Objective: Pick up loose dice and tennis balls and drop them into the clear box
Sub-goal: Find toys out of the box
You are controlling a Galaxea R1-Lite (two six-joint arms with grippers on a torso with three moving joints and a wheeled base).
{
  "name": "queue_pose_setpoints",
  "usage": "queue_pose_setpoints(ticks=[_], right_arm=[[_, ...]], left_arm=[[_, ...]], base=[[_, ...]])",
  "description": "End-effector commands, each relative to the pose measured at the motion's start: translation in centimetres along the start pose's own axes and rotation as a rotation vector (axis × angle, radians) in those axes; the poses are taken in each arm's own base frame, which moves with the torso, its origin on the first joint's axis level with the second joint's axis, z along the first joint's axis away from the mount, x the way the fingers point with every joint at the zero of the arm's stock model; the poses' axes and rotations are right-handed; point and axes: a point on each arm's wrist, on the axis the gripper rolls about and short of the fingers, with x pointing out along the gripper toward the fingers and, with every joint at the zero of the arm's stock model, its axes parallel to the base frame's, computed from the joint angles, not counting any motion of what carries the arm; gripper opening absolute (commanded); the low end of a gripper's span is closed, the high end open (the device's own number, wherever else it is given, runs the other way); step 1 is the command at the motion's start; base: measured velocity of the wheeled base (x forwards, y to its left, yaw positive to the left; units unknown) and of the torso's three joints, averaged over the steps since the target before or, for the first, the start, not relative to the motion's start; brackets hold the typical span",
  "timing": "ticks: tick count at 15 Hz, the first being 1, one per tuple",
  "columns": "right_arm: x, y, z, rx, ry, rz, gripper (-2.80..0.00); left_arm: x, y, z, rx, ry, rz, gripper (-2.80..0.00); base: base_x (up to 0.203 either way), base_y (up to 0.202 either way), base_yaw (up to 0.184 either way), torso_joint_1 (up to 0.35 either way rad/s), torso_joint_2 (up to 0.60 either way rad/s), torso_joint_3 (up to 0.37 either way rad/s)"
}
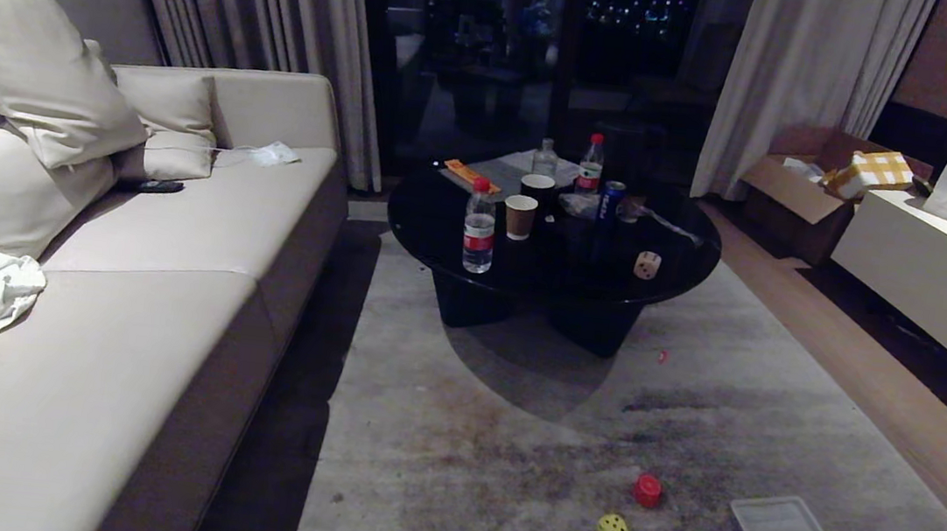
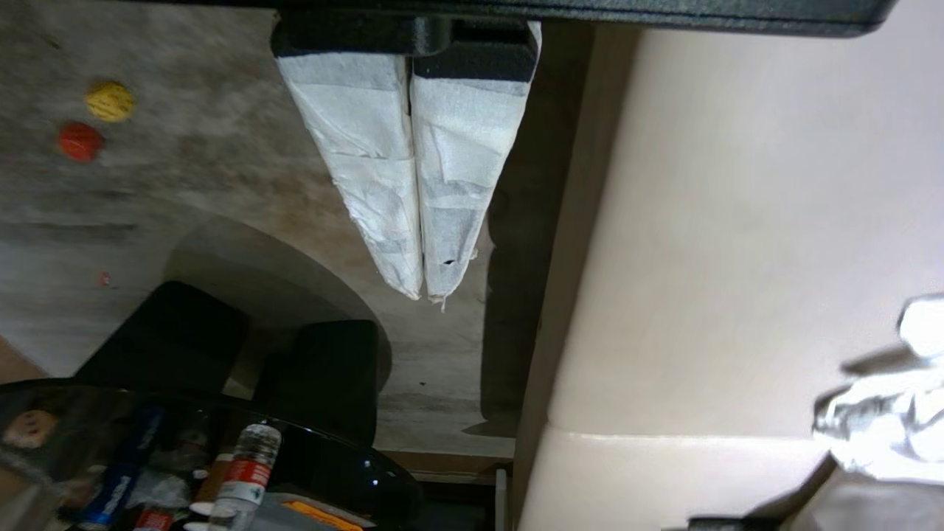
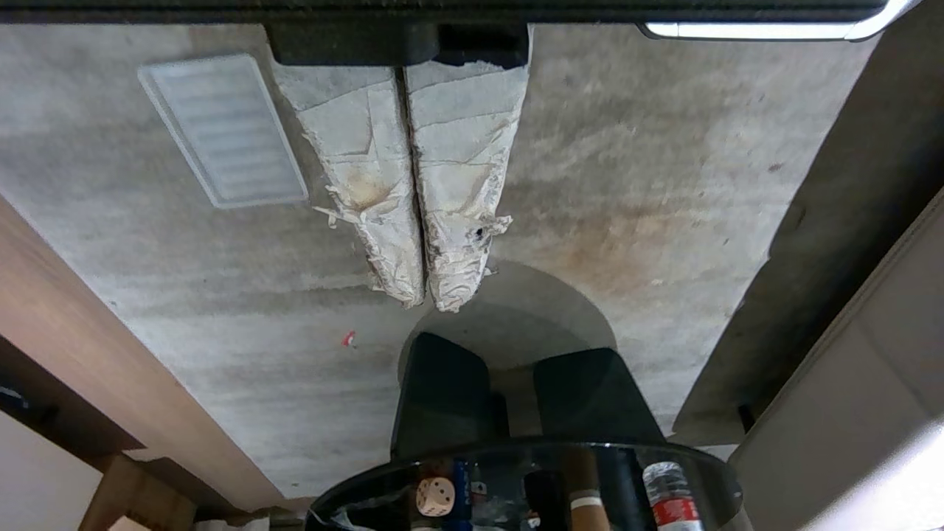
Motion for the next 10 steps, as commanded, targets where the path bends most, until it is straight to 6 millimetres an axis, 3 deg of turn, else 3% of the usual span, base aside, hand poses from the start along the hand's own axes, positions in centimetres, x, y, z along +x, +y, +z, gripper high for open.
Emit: queue_pose_setpoints(ticks=[1, 4, 10], right_arm=[[0.08, 0.00, -0.29, 0.000, 0.010, -0.001, -2.80], [0.06, 0.00, -0.29, 0.000, 0.008, 0.001, -2.80], [0.06, 0.00, -0.29, 0.000, 0.008, 0.000, -2.80]], left_arm=[[0.02, 0.00, -0.05, 0.011, 0.004, -0.001, -2.80], [0.02, -0.12, 0.00, 0.092, -0.002, -0.053, -2.80], [0.02, -0.10, -0.05, 0.079, 0.003, -0.047, -2.80]], base=[[0.113, 0.000, -0.001, 0.002, 0.01, 0.001], [0.000, 0.000, 0.000, 0.000, 0.00, 0.000], [0.000, 0.000, 0.000, 0.000, 0.00, 0.000]])
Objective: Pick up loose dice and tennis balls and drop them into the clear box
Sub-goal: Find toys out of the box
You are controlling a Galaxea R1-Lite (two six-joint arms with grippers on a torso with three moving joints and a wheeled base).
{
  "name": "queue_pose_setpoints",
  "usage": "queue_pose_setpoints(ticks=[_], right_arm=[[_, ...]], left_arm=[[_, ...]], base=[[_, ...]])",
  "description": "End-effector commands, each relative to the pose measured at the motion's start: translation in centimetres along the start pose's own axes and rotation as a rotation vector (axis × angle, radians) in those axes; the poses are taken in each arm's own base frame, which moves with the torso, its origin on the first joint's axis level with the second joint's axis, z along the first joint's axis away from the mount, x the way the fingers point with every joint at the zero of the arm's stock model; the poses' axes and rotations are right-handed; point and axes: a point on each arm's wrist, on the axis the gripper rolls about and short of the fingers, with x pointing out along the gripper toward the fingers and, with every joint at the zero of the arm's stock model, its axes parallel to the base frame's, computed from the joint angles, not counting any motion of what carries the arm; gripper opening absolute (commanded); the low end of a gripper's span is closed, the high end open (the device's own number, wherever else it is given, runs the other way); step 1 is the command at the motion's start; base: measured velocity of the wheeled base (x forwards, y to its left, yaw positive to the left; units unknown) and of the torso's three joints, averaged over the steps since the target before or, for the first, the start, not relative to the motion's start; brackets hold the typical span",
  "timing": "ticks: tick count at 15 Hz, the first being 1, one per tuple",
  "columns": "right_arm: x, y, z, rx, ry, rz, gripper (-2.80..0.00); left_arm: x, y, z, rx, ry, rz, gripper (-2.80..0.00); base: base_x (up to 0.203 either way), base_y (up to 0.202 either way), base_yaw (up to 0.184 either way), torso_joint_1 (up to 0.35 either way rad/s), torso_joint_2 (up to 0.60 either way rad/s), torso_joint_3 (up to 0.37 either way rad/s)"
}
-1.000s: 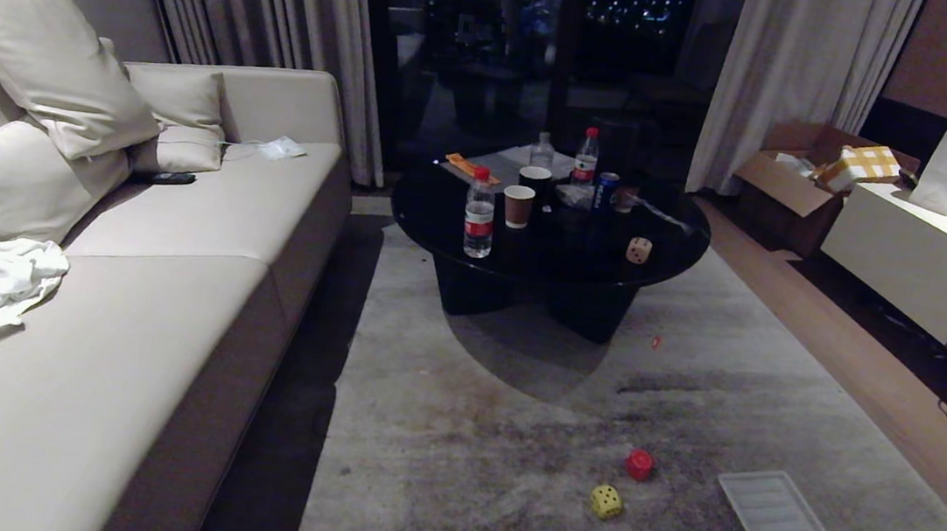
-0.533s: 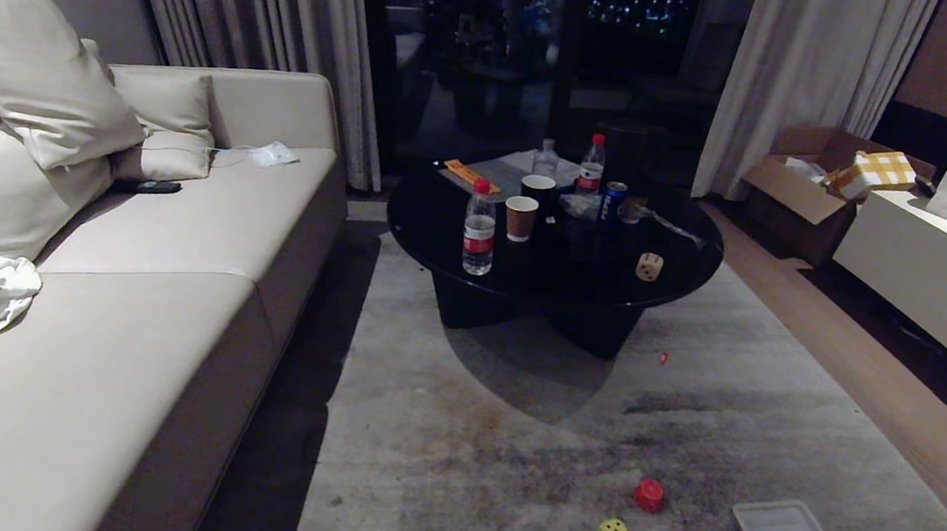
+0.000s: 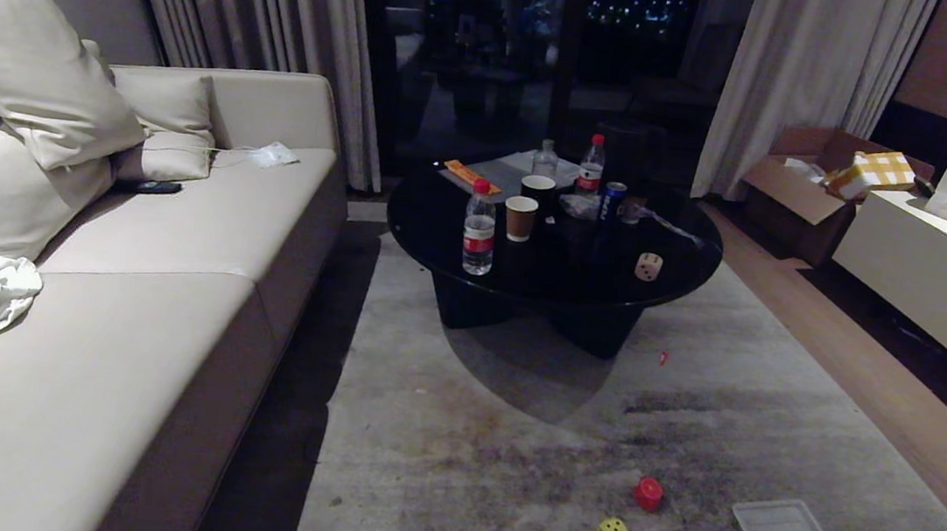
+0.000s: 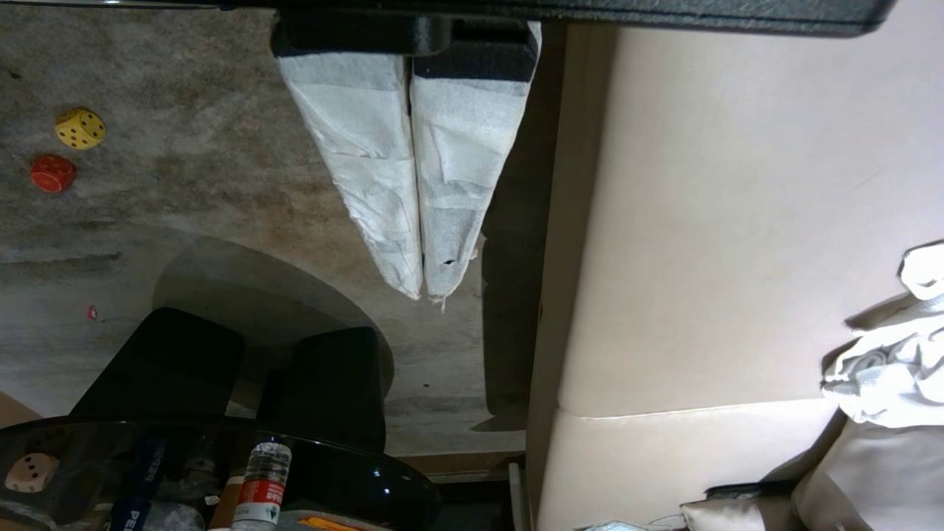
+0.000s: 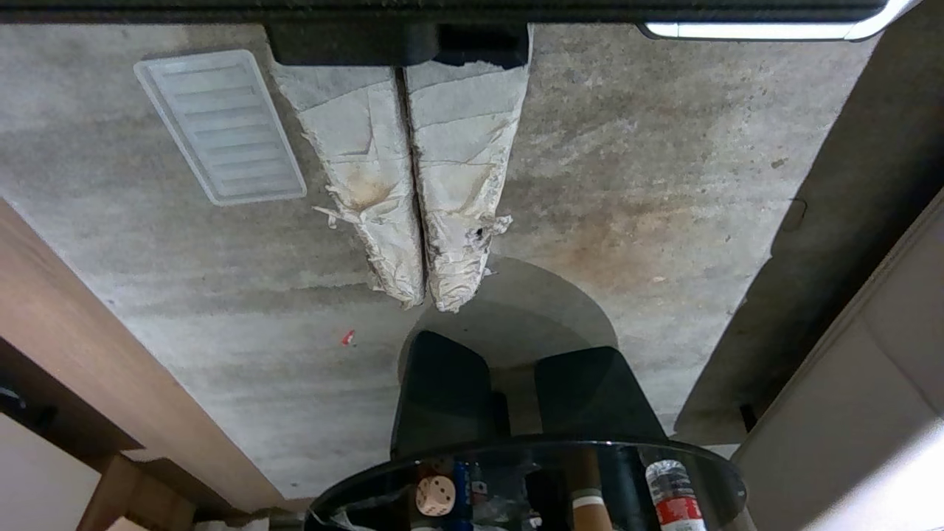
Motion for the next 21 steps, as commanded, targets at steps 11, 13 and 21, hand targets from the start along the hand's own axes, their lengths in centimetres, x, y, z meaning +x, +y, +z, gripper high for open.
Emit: queue_pose_setpoints(ticks=[11, 13, 21], right_arm=[[0.06, 0.00, -0.31, 0.001, 0.010, 0.001, -2.80], [0.06, 0.00, -0.30, 0.000, 0.008, 0.000, -2.80], [0.06, 0.00, -0.30, 0.000, 0.008, -0.001, -2.80]], left_arm=[[0.02, 0.03, -0.03, -0.016, 0.003, 0.013, -2.80], [0.02, 0.03, -0.03, -0.016, 0.003, 0.014, -2.80], [0.02, 0.03, -0.03, -0.016, 0.003, 0.016, -2.80]], base=[[0.000, 0.000, 0.000, 0.000, 0.00, -0.021], [0.000, 0.000, 0.000, 0.002, 0.00, -0.175], [0.000, 0.000, 0.000, 0.003, 0.00, -0.194]])
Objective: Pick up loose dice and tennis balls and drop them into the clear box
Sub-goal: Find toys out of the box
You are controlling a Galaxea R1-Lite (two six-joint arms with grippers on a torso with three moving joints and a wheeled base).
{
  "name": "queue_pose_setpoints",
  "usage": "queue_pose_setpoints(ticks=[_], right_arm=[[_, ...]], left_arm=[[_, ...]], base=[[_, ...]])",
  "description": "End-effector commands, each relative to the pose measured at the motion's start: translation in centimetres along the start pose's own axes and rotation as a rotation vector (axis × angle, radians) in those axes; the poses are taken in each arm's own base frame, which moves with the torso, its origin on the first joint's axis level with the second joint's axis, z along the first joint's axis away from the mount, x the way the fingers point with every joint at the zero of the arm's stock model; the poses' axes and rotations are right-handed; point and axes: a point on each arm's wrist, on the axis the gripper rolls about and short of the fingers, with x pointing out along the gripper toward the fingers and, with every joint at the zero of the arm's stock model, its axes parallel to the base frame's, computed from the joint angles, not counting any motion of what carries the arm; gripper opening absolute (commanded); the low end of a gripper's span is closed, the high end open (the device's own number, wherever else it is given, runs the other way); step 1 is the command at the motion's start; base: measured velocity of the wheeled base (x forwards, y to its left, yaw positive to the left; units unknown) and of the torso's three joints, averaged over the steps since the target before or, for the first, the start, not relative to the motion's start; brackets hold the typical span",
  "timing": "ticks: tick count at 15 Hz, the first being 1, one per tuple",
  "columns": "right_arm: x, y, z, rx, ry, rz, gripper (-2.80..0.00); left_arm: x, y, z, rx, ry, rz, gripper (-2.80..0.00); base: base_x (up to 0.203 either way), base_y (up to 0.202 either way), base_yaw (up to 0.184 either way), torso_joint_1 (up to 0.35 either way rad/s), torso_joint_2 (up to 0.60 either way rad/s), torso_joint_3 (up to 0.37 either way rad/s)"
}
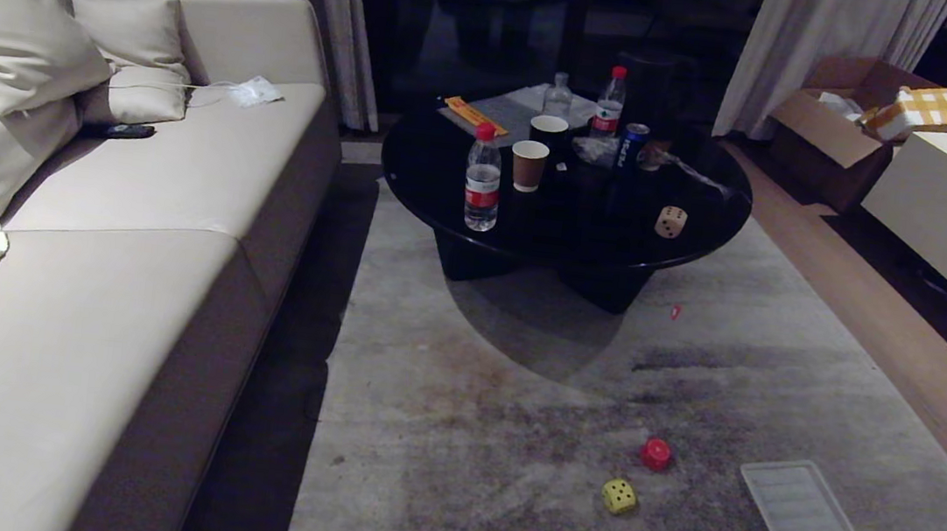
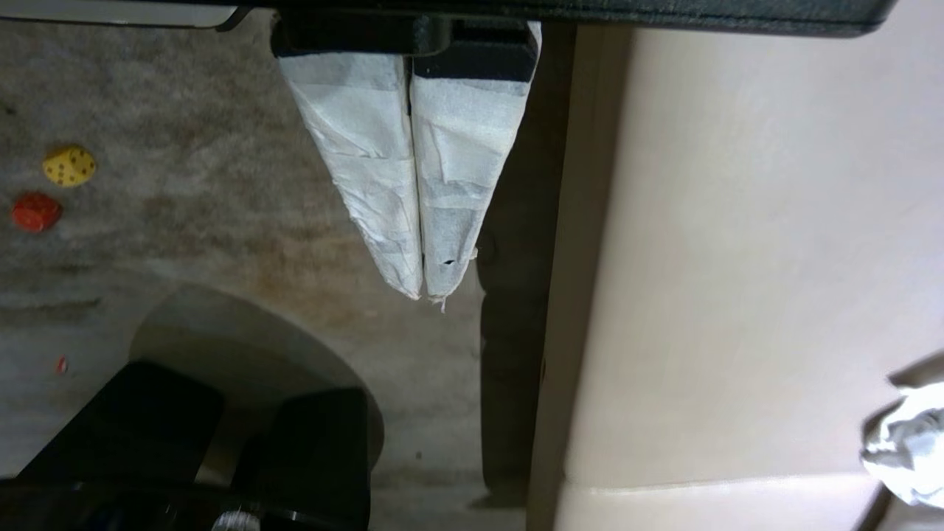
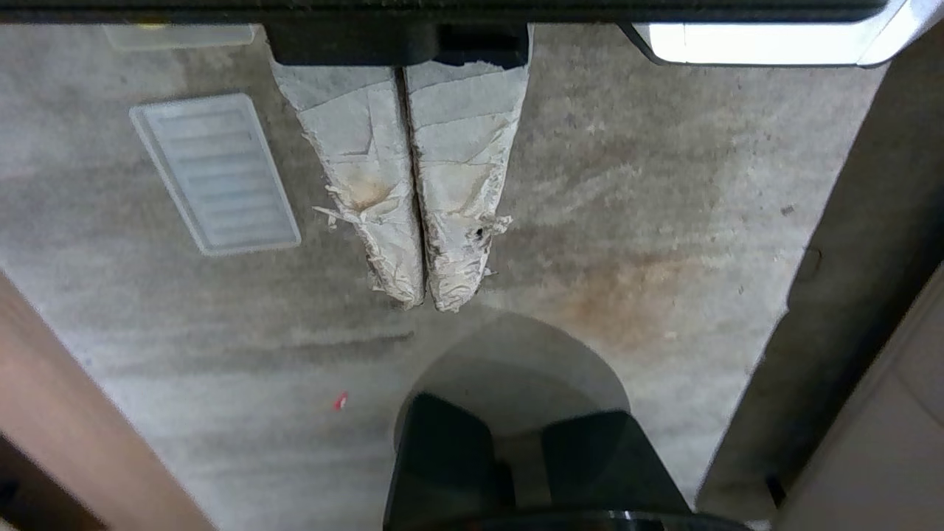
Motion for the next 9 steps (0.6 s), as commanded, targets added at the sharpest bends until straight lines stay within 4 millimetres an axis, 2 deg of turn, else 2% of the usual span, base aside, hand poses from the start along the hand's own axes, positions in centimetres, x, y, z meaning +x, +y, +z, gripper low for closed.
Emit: queue_pose_setpoints(ticks=[1, 9], right_arm=[[0.06, 0.00, -0.29, 0.000, 0.008, -0.001, -2.80], [0.06, 0.00, -0.29, 0.000, 0.008, -0.001, -2.80]], left_arm=[[0.02, 0.00, -0.04, 0.001, 0.003, -0.001, -2.80], [0.02, 0.00, -0.04, -0.002, 0.003, 0.001, -2.80]], base=[[0.000, 0.000, 0.000, 0.000, 0.00, -0.194], [0.000, 0.000, 0.000, 0.003, 0.00, -0.196]])
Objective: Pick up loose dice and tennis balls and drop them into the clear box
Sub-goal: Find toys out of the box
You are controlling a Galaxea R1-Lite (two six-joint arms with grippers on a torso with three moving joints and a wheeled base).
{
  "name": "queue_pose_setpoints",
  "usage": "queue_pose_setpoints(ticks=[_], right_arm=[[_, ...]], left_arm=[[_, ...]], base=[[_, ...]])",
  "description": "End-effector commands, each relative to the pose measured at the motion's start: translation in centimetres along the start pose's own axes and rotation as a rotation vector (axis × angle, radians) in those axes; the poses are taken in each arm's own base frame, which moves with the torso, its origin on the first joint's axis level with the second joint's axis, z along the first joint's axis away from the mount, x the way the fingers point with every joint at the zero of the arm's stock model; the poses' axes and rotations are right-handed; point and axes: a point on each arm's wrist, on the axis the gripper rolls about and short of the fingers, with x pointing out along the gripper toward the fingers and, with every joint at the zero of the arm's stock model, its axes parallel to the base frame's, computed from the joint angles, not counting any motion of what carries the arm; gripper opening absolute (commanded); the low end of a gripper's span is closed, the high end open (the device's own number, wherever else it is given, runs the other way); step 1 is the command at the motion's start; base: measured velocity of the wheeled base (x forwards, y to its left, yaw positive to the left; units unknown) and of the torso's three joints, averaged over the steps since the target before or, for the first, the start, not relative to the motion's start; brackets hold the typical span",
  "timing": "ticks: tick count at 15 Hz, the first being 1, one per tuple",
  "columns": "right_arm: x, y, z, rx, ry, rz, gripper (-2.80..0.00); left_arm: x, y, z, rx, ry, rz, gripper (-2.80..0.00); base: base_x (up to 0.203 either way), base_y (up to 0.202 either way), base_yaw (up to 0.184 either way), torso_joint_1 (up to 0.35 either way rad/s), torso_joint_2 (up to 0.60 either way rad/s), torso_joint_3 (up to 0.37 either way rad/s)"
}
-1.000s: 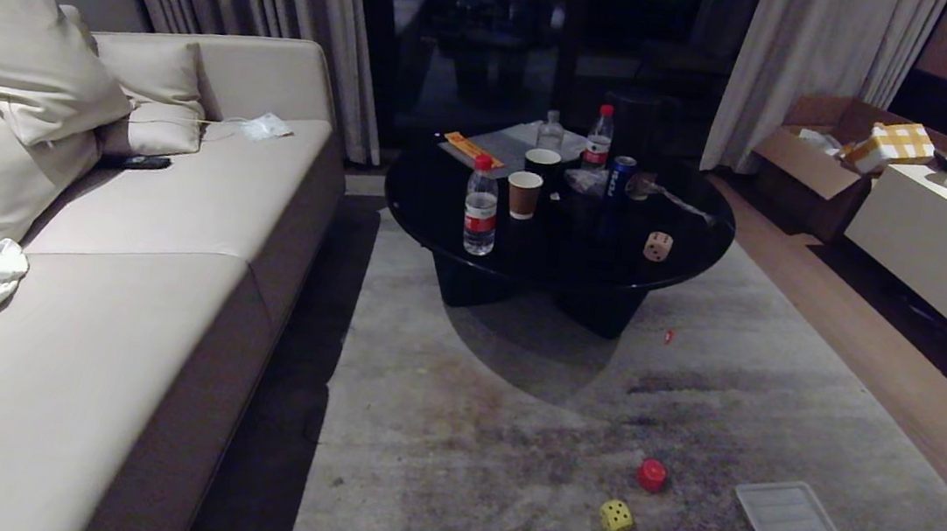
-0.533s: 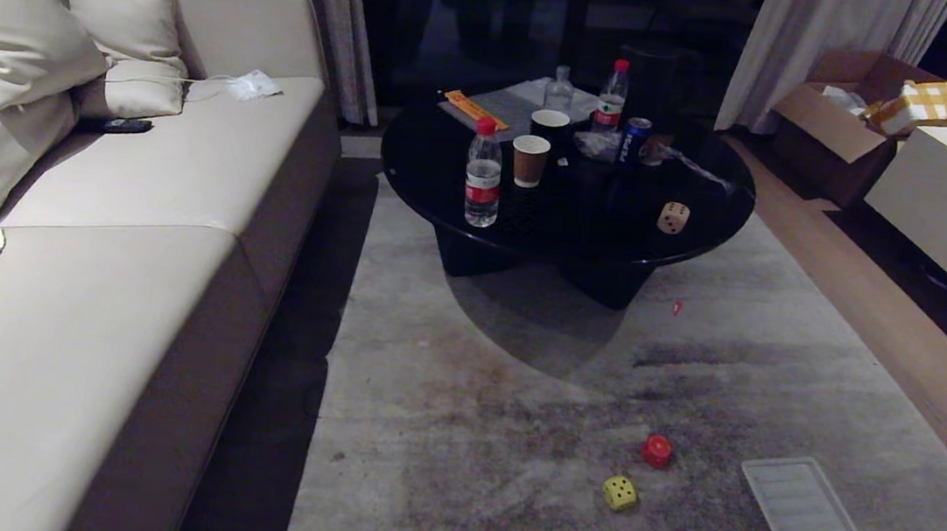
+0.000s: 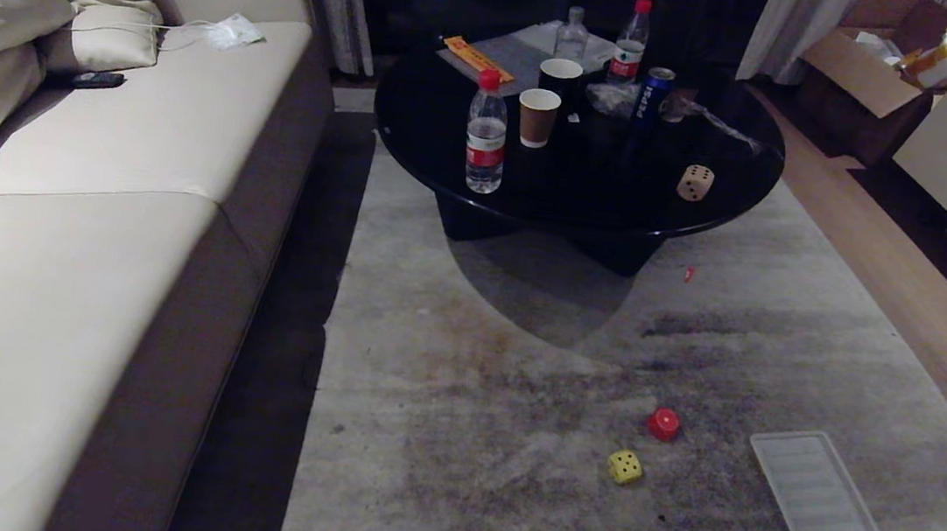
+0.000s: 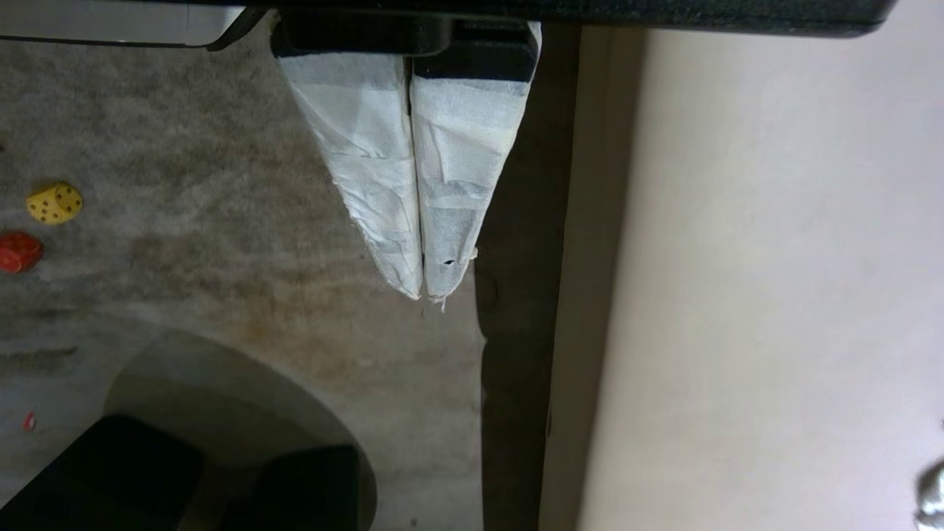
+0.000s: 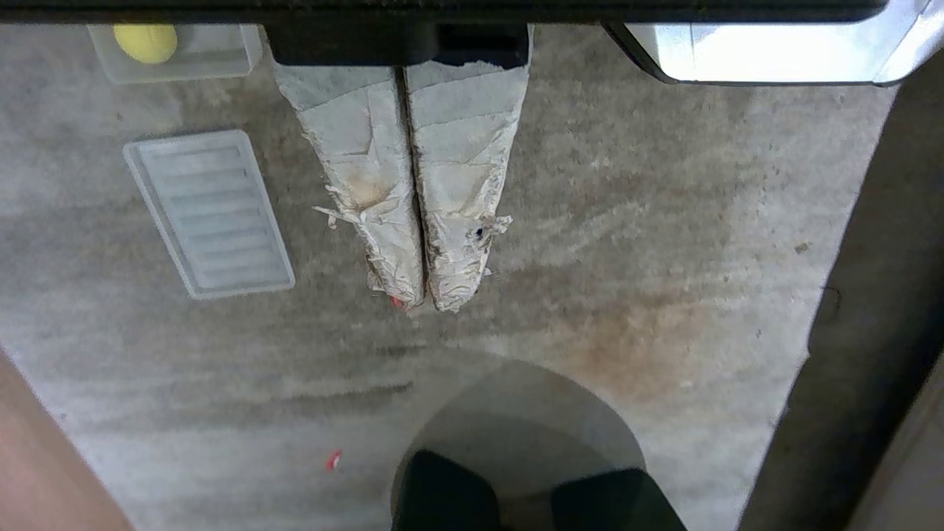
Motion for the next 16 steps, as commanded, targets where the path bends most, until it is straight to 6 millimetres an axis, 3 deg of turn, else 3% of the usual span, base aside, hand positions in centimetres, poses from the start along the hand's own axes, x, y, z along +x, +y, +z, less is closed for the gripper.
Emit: queue_pose_setpoints(ticks=[1, 16], right_arm=[[0.06, 0.00, -0.30, 0.000, 0.008, 0.002, -2.80], [0.06, 0.00, -0.30, 0.000, 0.008, 0.000, -2.80]], left_arm=[[0.02, 0.00, -0.04, -0.001, 0.003, 0.000, -2.80], [0.02, 0.00, -0.04, 0.001, 0.003, 0.000, -2.80]], base=[[0.000, 0.000, 0.000, 0.004, 0.01, -0.191], [0.000, 0.000, 0.000, 0.002, 0.00, -0.196]])
